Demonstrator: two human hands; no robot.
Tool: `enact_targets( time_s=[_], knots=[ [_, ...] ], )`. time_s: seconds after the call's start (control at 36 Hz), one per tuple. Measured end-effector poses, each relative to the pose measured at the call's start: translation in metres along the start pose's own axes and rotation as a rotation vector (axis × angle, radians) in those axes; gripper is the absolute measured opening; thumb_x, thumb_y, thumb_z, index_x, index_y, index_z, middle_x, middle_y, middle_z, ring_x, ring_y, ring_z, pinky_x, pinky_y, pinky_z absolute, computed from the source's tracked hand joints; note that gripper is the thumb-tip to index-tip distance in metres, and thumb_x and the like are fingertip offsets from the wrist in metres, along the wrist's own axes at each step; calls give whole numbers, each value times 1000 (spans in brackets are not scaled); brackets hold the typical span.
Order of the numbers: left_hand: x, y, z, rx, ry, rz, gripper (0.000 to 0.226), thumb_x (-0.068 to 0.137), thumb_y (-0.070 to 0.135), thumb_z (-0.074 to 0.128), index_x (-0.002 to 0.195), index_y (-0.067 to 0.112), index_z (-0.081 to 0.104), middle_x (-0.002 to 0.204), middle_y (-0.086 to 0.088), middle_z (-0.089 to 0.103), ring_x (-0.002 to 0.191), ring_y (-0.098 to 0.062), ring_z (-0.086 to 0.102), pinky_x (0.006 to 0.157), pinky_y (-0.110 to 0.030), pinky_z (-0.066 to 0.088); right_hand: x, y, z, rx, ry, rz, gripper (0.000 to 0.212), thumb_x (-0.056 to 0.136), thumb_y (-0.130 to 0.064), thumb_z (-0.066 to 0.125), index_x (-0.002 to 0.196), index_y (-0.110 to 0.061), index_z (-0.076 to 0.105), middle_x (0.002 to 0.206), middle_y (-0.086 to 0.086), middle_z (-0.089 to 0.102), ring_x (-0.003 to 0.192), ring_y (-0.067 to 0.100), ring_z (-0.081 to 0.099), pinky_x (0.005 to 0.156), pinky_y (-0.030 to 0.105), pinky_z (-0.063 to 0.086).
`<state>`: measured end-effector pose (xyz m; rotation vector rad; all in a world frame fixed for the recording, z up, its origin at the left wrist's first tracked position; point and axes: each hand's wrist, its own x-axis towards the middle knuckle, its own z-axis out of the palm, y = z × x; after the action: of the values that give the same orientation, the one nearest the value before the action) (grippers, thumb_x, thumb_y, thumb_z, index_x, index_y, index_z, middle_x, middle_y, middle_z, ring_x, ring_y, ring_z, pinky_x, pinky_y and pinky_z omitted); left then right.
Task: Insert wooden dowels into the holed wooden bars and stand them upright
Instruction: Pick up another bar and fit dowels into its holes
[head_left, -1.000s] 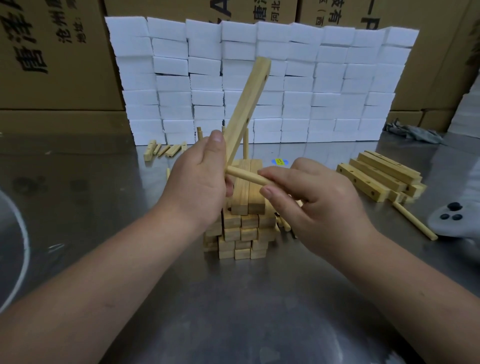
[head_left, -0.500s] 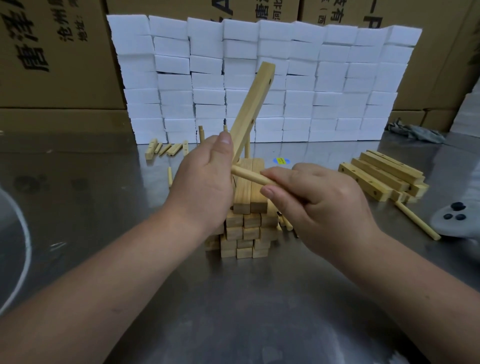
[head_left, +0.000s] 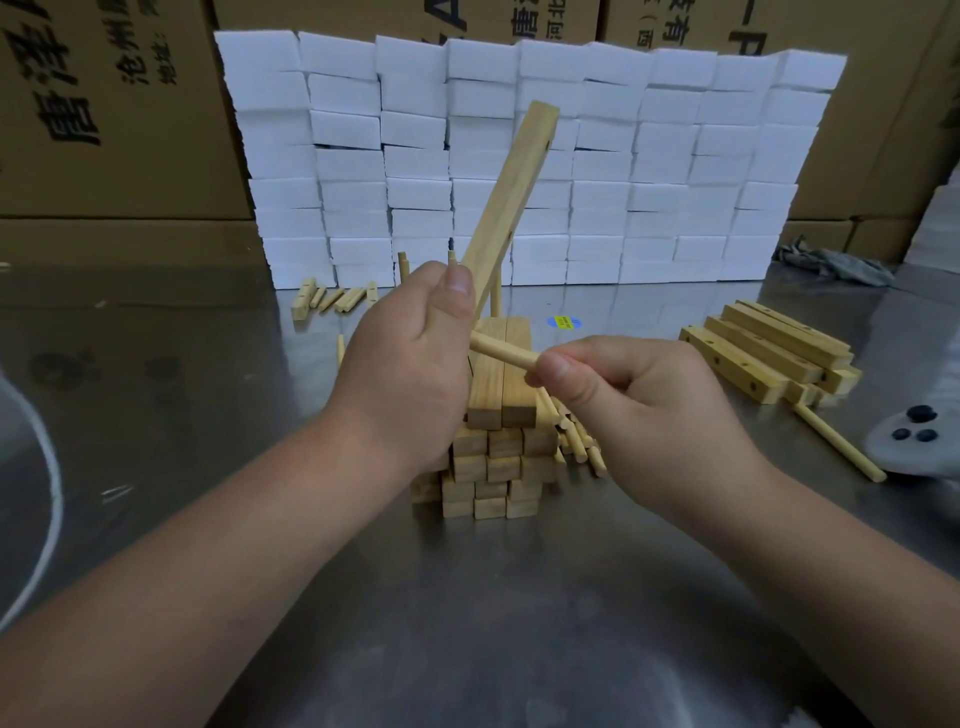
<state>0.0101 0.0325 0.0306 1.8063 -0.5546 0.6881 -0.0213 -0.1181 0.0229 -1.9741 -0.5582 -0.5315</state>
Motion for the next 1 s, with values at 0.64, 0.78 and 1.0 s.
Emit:
enact_targets(
  time_s=[0.64,0.78,1.0],
  knots=[
    [8,-25,-3,-4,174,-160,30,90,37,28,68,21,40,63,3,37,46,1,34,49,-21,33,40,51,-77,-602,433,363,28,92,-23,35,104,-19,60,81,0,57,79,25,54,69,39,48],
    [4,-30,0,44,181,-164,28,83,42,28,66,23,39,61,4,36,50,-4,34,52,-30,30,52,91,-85,-993,-16,838,26,92,-11,34,80,-6,56,79,10,55,67,23,50,52,28,35],
    [4,-30,0,9,206,-199,21,79,44,28,67,34,41,59,6,35,52,-5,34,53,-31,31,47,96,-85,-1003,54,1005,24,89,-19,42,92,0,56,85,15,55,77,30,53,66,39,46]
  ],
)
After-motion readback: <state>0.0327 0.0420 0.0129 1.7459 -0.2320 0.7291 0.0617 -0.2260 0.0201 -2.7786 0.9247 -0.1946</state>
